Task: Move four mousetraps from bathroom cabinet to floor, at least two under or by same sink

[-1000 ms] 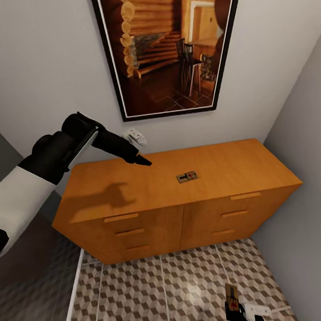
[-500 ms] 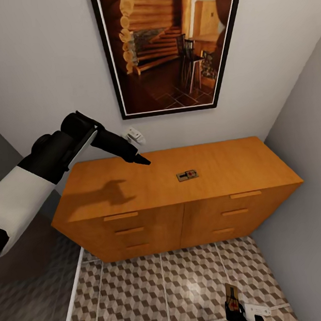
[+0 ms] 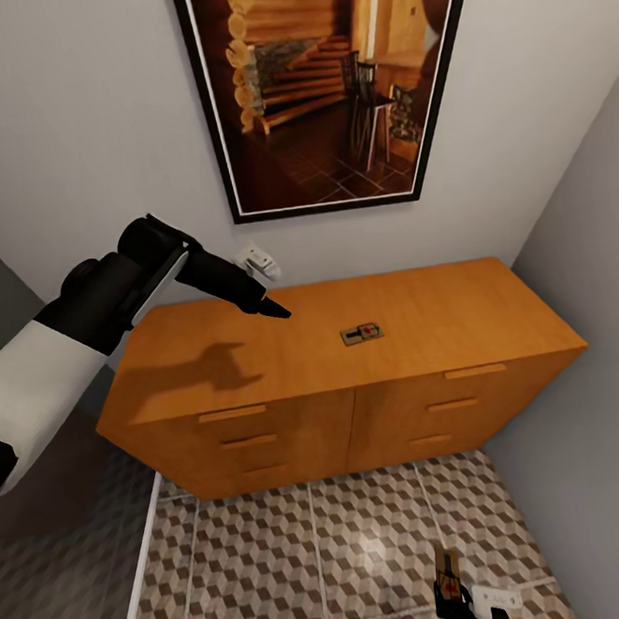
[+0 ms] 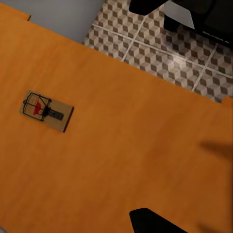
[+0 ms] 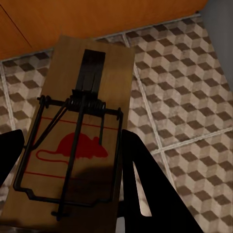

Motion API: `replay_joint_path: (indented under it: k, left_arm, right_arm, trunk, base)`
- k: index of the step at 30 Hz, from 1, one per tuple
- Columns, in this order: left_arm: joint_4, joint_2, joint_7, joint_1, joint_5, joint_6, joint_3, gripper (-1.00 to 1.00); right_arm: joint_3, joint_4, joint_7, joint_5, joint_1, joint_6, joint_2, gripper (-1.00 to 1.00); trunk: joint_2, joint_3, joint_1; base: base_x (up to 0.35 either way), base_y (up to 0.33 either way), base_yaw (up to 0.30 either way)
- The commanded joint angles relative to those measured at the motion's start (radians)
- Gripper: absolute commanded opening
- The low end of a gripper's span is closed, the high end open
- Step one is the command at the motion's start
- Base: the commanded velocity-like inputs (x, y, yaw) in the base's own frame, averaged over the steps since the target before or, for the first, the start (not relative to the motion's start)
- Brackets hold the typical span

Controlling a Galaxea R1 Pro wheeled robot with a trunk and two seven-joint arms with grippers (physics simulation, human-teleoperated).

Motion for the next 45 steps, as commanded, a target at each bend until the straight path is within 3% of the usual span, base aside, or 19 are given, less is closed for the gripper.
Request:
replay_joint_path:
  k: [1, 18, 35, 45]
  left_arm:
    - [-0.001, 0.001, 0.003, -0.001, 0.007, 0.006, -0.003, 1.0]
    - [-0.003, -0.001, 0.003, -0.001, 0.007, 0.006, -0.004, 1.0]
    - [-0.008, -0.003, 0.001, -0.001, 0.007, 0.006, -0.014, 1.0]
    - [-0.008, -0.003, 0.001, -0.001, 0.007, 0.006, -0.015, 1.0]
  right_arm:
    - [0.009, 0.0, -0.008, -0.003, -0.001, -0.002, 0.0, -1.0]
    - [0.009, 0.001, -0.008, -0.003, -0.001, -0.002, 0.0, -1.0]
    - [0.009, 0.0, -0.008, -0.003, -0.001, -0.002, 0.0, -1.0]
    - [0.009, 0.001, -0.008, -0.003, -0.001, -0.002, 0.0, -1.0]
  trunk:
    - [-0.002, -0.003, 0.0]
    - [-0.002, -0.028, 0.0]
    - [-0.002, -0.03, 0.0]
    - [-0.002, -0.03, 0.0]
  base:
    - [0.0, 0.0, 0.0]
    - [0.002, 0.0, 0.0]
    - [0.055, -0.035, 0.0]
    - [0.067, -0.237, 0.0]
